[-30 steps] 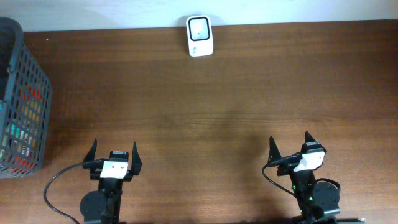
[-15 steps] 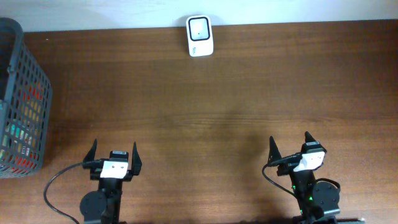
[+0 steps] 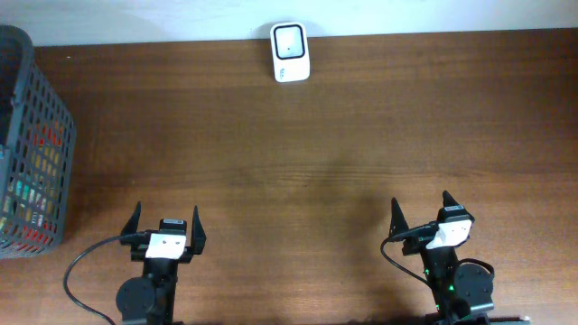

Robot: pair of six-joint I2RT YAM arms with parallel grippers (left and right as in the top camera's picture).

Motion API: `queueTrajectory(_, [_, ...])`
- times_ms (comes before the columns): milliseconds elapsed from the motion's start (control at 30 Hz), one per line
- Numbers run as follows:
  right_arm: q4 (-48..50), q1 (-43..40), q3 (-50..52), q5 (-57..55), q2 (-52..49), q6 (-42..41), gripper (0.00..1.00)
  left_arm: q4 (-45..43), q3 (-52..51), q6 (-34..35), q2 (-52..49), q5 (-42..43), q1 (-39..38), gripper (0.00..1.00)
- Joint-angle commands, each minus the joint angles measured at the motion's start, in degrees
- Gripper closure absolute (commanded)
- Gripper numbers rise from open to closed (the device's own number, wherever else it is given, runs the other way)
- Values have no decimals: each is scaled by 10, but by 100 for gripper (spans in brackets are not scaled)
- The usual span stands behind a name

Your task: Scan the item barcode

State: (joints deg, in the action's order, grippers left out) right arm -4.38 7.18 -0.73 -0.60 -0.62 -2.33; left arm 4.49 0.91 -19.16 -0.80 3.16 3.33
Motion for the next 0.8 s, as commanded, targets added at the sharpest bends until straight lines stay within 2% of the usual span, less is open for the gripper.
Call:
queueTrajectory(0, [-2,3,4,-5,2,4,2,-1,-4,-7,0,2,-3,1])
queueTrajectory(767, [-2,3,4,-1,2,4,2,-1,-4,-7,0,3,-3,1])
